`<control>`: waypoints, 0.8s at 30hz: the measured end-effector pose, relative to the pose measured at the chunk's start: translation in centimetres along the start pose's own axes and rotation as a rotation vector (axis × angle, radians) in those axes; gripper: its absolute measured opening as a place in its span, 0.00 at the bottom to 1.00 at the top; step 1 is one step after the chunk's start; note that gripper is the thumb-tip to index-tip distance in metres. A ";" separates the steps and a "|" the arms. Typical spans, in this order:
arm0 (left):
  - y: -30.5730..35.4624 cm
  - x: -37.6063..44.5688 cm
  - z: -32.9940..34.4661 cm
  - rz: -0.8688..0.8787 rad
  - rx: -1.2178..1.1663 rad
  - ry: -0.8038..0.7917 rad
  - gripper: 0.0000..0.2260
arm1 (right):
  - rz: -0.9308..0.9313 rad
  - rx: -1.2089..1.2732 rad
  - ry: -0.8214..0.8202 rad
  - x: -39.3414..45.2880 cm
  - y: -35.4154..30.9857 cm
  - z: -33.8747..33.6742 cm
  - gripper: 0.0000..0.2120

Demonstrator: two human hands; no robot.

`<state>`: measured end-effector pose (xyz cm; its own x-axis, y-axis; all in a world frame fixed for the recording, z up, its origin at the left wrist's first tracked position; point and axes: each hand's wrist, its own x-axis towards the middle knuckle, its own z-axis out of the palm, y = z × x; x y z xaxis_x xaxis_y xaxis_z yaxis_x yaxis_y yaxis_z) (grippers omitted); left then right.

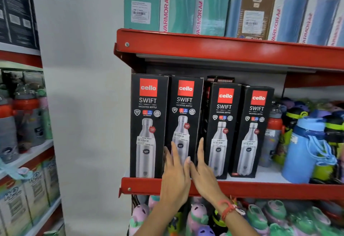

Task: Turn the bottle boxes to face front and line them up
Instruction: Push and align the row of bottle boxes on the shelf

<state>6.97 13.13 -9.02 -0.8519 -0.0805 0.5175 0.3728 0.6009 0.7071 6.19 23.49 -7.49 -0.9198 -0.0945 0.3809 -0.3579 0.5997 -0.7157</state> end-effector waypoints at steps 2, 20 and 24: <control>0.4 0.0 0.5 -0.042 -0.038 0.034 0.29 | -0.026 -0.032 -0.031 0.1 0.0 -0.3 0.35; 2.2 -0.4 1.7 -0.291 -0.214 0.116 0.32 | 0.134 0.076 -0.108 0.3 -0.4 -1.8 0.31; 2.6 -1.3 1.2 -0.302 -0.221 0.121 0.33 | 0.136 0.086 -0.118 0.0 0.2 -1.7 0.32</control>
<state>8.55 15.72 -8.43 -0.8910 -0.3285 0.3136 0.1932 0.3508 0.9163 6.36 24.96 -6.61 -0.9712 -0.1127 0.2101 -0.2373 0.5433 -0.8053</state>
